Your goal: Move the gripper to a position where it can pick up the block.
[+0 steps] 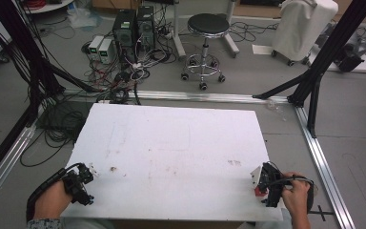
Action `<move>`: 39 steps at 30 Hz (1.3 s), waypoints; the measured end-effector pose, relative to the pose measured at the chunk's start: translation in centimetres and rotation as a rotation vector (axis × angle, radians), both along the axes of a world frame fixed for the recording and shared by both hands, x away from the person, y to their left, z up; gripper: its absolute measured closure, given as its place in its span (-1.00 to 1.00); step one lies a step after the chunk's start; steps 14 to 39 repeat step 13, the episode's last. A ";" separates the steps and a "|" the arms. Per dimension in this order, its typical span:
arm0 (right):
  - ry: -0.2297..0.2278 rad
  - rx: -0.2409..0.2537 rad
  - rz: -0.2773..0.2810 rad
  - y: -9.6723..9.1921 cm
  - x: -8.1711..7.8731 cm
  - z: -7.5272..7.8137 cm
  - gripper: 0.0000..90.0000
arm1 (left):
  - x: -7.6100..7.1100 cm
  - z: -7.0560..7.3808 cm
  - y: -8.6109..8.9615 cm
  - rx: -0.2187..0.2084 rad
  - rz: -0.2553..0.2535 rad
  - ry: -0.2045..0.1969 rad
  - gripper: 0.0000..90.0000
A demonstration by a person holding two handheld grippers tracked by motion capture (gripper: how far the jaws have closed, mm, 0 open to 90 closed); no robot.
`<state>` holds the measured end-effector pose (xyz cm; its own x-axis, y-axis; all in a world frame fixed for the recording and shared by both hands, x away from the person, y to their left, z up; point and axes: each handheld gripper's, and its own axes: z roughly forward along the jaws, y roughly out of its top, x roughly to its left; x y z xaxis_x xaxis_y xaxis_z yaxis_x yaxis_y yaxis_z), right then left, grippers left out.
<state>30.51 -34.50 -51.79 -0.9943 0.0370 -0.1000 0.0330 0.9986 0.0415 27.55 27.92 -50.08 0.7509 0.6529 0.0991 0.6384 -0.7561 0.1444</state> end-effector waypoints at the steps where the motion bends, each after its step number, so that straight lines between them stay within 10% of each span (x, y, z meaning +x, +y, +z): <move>1: -0.003 0.000 -0.001 0.0 0.0 -0.1 -0.94 | 0.0 0.0 0.0 0.001 0.000 0.001 -0.49; 39: 0.024 0.003 0.011 0.2 -0.1 -0.2 -0.94 | 0.1 0.0 0.0 0.003 -0.003 0.000 -0.49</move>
